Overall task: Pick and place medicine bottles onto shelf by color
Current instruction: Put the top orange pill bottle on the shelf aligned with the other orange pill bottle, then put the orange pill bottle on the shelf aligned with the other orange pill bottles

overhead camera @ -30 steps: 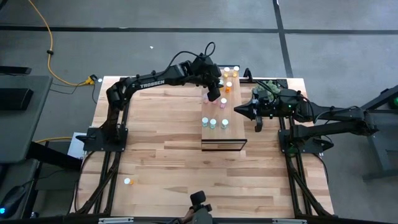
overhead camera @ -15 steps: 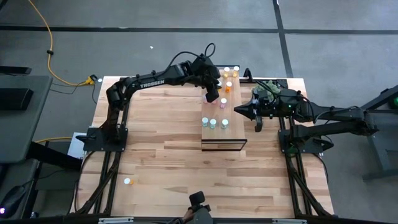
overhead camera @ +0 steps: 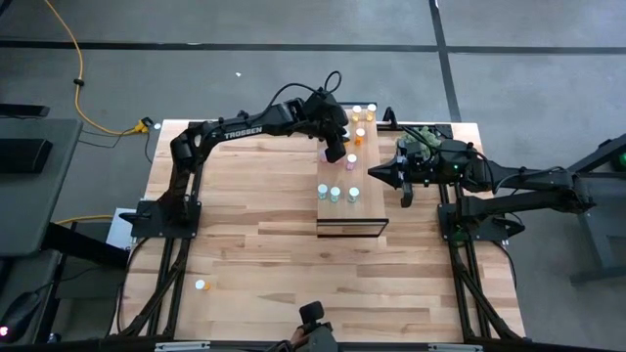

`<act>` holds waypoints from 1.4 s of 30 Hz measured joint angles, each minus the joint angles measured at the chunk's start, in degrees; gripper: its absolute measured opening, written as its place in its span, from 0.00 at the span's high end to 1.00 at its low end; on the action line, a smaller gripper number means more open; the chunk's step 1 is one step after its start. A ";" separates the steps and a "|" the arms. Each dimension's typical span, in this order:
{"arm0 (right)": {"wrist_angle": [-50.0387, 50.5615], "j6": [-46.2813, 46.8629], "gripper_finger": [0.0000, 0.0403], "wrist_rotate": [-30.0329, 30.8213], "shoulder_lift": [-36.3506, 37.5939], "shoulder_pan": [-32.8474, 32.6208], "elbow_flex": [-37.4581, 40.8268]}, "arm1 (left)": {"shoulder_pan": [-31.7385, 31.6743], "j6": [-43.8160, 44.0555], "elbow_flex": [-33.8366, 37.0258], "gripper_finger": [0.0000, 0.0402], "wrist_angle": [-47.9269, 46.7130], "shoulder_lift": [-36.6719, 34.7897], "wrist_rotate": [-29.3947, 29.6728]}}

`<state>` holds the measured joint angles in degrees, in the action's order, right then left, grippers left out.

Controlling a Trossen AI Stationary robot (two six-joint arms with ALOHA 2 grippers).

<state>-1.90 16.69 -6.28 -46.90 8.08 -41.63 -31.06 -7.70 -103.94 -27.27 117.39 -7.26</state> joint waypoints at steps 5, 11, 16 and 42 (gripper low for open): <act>0.01 0.90 1.00 -0.04 -0.02 -0.01 0.00 | 0.35 0.00 -0.02 0.75 1.33 0.24 0.50; 0.01 0.92 1.00 -0.09 -0.02 -0.01 0.00 | 0.47 0.02 -0.24 0.75 1.75 0.26 0.90; 0.00 1.05 1.00 -0.24 -0.02 0.00 0.00 | 0.37 0.08 -0.26 0.68 1.75 0.26 1.06; -0.01 -0.10 1.00 -0.17 -0.02 0.00 0.00 | 0.19 2.00 -17.03 0.38 -12.19 -0.11 -1.04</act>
<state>-1.91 16.59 -6.45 -46.92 8.09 -41.63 -30.87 -5.70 -120.97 -39.46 117.27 -8.30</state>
